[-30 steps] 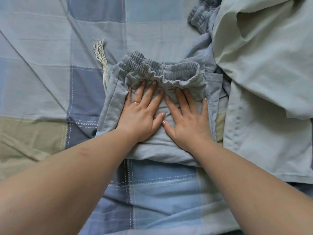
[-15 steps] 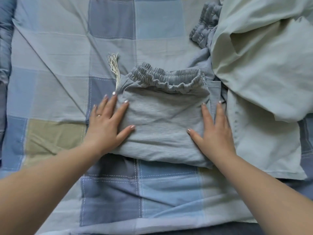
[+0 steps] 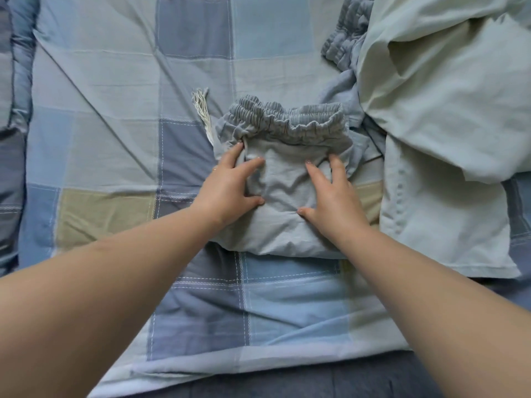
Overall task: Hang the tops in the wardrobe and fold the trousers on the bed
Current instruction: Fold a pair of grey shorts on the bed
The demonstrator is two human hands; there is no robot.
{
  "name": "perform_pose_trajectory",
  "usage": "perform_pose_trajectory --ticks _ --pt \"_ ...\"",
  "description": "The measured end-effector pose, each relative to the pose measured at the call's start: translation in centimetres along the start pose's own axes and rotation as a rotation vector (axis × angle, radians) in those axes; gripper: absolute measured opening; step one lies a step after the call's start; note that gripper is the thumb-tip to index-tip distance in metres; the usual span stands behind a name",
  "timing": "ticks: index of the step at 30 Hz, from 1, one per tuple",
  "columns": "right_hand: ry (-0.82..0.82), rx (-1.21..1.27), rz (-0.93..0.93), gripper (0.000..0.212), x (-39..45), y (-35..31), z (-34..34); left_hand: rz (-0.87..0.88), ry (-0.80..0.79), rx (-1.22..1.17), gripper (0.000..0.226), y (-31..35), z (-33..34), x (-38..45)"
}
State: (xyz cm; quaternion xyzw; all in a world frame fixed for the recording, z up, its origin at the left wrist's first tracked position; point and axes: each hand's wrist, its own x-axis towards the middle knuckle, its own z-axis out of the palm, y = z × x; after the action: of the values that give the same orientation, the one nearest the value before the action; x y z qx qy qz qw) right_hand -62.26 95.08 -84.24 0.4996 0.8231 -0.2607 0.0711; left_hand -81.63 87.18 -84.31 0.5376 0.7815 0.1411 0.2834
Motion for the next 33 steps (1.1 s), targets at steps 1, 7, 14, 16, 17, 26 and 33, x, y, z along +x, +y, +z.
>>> perform_pose_trajectory --ticks 1,7,14,16,17,26,33 --pt "0.004 0.033 0.004 0.078 -0.1 -0.4 0.2 0.013 0.01 -0.023 0.071 0.6 0.2 -0.3" --pt "0.001 0.143 -0.028 0.056 -5.1 -1.4 0.2 0.084 0.027 -0.054 0.044 3.1 -0.1 -5.9" --pt "0.008 0.224 -0.022 0.055 -16.1 -2.7 -5.0 0.176 -0.057 -0.107 0.039 6.0 -4.4 -13.8" --pt "0.068 0.252 -0.005 0.054 -19.3 -3.3 -8.1 0.235 -0.039 -0.151 0.04 8.1 -6.9 -15.5" --pt "0.107 0.257 0.021 0.053 -21.4 -3.6 -10.1 0.285 -0.027 -0.165 0.04 9.6 -8.4 -16.4" --pt "0.412 0.284 0.134 0.052 -38.1 -7.9 -23.3 0.601 0.033 -0.281 0.027 21.6 -18.8 -25.2" --pt "0.637 0.316 0.314 0.049 -53.0 -10.3 -27.6 0.872 -0.08 -0.254 0.023 30.4 -22.6 -33.2"
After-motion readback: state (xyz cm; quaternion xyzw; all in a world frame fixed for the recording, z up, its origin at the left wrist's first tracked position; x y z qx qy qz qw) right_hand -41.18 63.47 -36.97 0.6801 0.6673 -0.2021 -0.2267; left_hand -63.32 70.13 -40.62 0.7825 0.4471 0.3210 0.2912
